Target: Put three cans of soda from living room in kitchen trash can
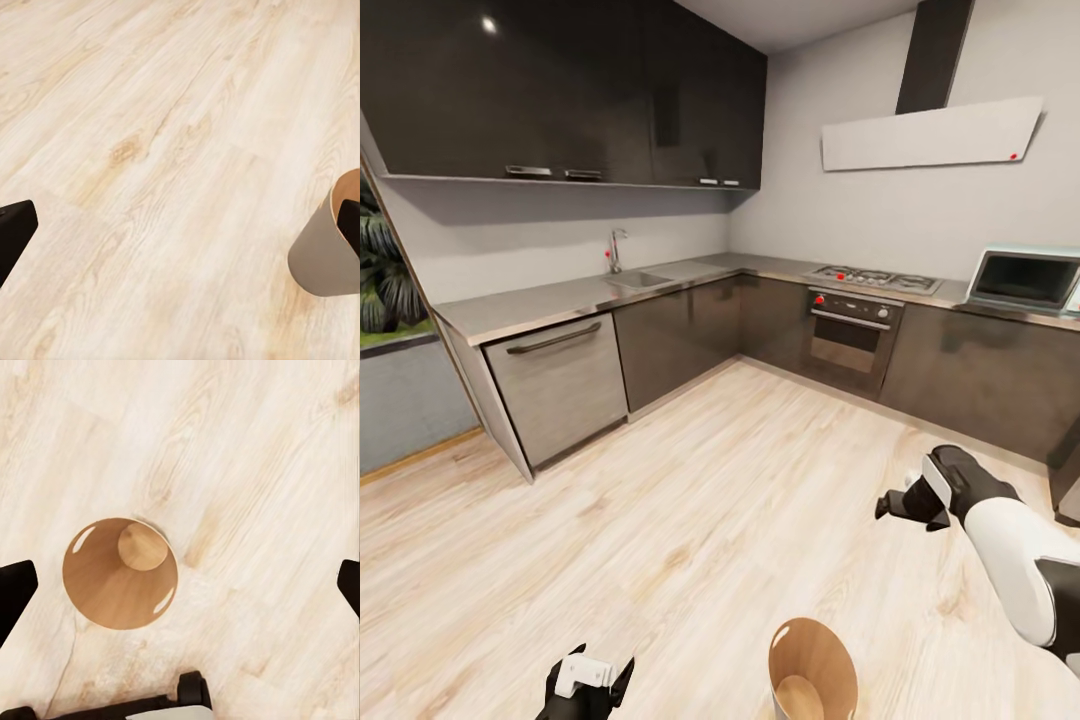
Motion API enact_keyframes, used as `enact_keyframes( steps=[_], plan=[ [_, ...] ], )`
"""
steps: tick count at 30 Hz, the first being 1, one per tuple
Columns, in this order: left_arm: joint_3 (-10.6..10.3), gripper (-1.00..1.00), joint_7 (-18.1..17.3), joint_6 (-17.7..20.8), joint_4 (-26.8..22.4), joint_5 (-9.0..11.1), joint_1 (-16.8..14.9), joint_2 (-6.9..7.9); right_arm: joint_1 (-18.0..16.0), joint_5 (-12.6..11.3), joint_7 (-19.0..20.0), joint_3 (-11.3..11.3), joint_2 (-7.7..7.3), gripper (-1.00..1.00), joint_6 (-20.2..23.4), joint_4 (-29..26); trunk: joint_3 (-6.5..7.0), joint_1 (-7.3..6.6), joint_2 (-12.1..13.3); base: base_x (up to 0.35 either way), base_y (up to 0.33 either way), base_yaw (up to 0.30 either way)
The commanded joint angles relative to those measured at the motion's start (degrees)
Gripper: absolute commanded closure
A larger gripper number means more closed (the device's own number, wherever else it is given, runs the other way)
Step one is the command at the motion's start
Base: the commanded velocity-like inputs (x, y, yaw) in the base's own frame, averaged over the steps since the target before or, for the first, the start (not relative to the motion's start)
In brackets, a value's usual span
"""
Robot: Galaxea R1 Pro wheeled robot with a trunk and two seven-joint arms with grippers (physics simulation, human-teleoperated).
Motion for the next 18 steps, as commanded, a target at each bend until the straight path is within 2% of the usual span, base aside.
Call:
enact_keyframes(
  steps=[1, 7, 18],
  plan=[
    [0.00, -1.00, 0.00, 0.02, 0.00, 0.00, 0.00, 0.00, -0.16, 0.24, -0.04, 0.01, -0.04, -1.00, -0.35, 0.20, -0.19, 0.23, -0.42, 0.000, 0.000, 0.000],
    [0.00, -1.00, -0.01, 0.13, 0.00, -0.04, -0.02, 0.00, -0.66, 1.09, -0.18, 0.10, -0.01, -1.00, -1.46, 0.83, -1.26, 1.54, -2.82, 0.000, 0.000, 0.000],
    [0.00, -1.00, -0.01, 0.45, 0.09, -0.11, -0.02, 0.00, -0.75, 1.23, -0.25, 0.01, 0.13, -1.00, -2.31, 1.11, -3.24, 3.96, -7.23, 0.000, 0.000, 0.000]
  ],
)
